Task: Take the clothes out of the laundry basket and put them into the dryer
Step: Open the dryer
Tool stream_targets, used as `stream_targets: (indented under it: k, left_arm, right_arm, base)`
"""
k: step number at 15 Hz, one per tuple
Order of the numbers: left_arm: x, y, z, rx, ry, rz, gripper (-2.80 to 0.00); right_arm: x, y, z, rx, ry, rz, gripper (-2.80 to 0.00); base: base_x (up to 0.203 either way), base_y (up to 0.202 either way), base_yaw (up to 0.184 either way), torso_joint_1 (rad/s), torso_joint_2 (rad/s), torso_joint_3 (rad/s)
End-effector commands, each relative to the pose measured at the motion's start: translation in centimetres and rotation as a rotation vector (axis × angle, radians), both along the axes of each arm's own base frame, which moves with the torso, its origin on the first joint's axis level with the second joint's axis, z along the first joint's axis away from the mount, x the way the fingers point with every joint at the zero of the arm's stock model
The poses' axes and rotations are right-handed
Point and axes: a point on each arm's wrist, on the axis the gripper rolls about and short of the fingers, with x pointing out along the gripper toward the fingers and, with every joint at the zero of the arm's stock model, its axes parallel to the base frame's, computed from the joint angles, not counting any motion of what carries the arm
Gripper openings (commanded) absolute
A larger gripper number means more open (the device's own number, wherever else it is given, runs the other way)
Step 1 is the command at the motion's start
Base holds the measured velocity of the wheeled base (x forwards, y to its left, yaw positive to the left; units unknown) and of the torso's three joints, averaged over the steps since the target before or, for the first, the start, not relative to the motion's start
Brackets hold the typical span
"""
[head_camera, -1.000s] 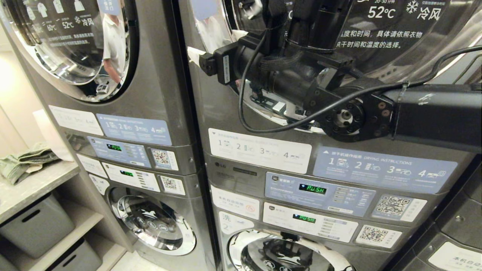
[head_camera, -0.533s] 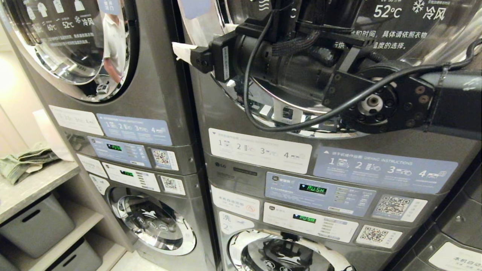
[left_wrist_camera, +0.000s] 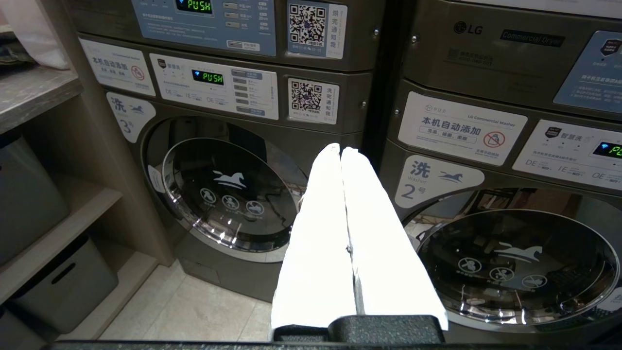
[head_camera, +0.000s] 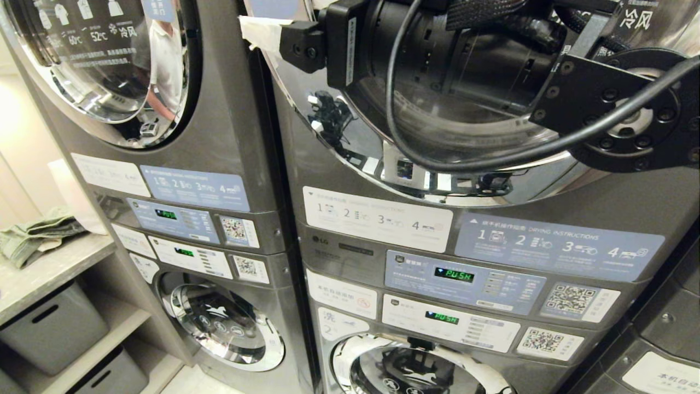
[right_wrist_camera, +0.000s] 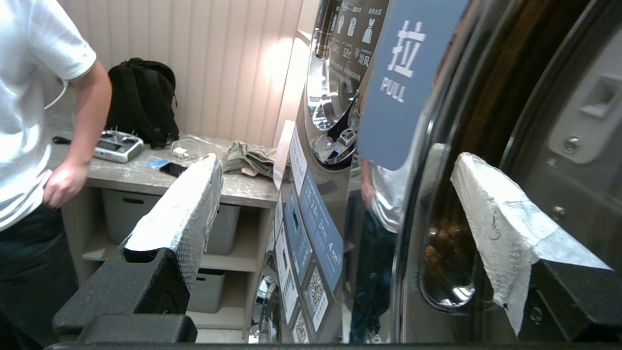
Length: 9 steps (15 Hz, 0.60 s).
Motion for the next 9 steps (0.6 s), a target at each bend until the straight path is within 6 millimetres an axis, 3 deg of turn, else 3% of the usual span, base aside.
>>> stream_targets:
  k: [1, 9]
  left_arm:
    - [0.0, 0.0, 0.0, -0.001, 0.0, 0.0, -2.8]
    - [0.0, 0.0, 0.0, -0.001, 0.002, 0.0, -2.8]
  right_arm:
    - [-0.6, -0.6, 0.6, 0.009, -0.011, 0.002, 0.0]
    - [-0.9, -0.8, -0.7, -0.047, 0.027, 0.037, 0.0]
  base:
    - [0.0, 0.0, 0.0, 0.0, 0.0, 0.0]
    - [0.0, 0.0, 0.0, 0.0, 0.0, 0.0]
